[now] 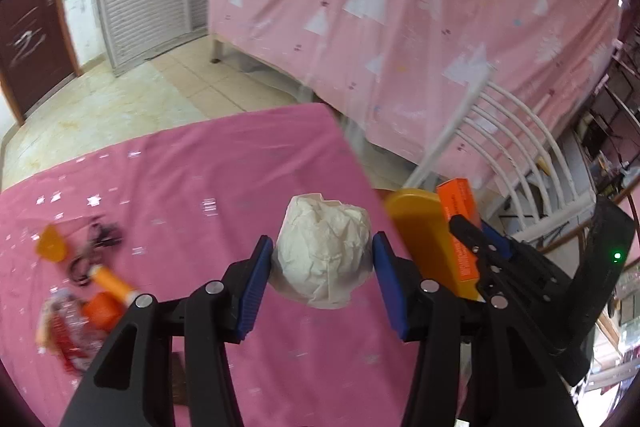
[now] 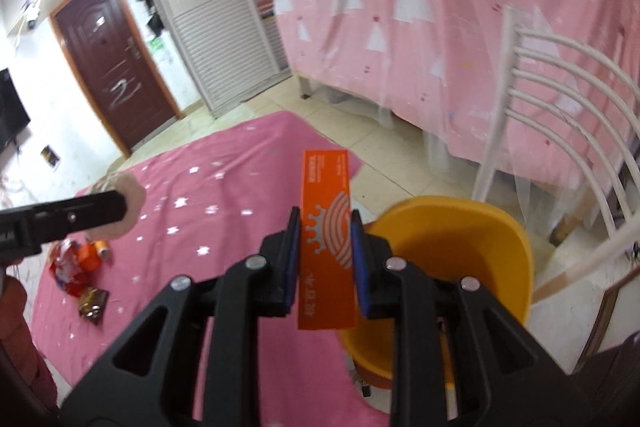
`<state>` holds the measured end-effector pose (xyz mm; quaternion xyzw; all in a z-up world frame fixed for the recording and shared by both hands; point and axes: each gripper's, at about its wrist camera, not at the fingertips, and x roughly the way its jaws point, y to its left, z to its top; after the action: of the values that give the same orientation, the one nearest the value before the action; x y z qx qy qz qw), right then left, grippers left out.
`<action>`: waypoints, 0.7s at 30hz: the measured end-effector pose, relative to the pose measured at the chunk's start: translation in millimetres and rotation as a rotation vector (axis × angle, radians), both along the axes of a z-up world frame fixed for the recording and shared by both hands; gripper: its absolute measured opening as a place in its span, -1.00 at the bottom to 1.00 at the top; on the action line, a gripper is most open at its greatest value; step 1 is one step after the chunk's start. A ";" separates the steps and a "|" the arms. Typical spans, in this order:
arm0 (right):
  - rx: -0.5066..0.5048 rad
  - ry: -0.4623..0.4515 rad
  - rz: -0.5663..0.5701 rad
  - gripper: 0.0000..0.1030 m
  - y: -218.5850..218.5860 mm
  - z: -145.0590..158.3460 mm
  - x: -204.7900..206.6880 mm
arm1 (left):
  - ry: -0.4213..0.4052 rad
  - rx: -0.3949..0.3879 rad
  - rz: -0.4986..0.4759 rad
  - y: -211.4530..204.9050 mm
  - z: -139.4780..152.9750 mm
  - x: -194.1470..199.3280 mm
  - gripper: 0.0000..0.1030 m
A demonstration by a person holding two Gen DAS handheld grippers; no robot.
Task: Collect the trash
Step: 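Carry the bag and orange box to the yellow bucket and release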
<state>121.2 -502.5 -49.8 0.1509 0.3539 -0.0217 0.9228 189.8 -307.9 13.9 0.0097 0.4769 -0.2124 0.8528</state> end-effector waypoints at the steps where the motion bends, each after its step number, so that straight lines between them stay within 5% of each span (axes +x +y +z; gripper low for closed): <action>1: 0.004 0.004 -0.008 -0.58 -5.5 -2.0 0.6 | 0.010 -0.006 -0.012 -9.6 -2.6 1.1 -0.12; 16: 0.055 0.088 -0.163 -0.57 -79.7 -55.5 -3.7 | 0.093 -0.030 -0.119 -120.3 -52.6 12.8 -0.11; 19: 0.074 0.113 -0.178 -0.57 -89.7 -66.5 -1.9 | 0.115 -0.035 -0.122 -133.2 -61.3 13.4 -0.01; 21: 0.086 0.120 -0.187 -0.56 -92.9 -70.6 -1.4 | 0.122 -0.031 -0.117 -137.6 -64.2 14.4 0.31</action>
<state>119.7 -595.4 -120.4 0.2212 0.3936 -0.1017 0.8865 204.1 -445.5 -50.3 0.0113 0.5234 -0.2694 0.8083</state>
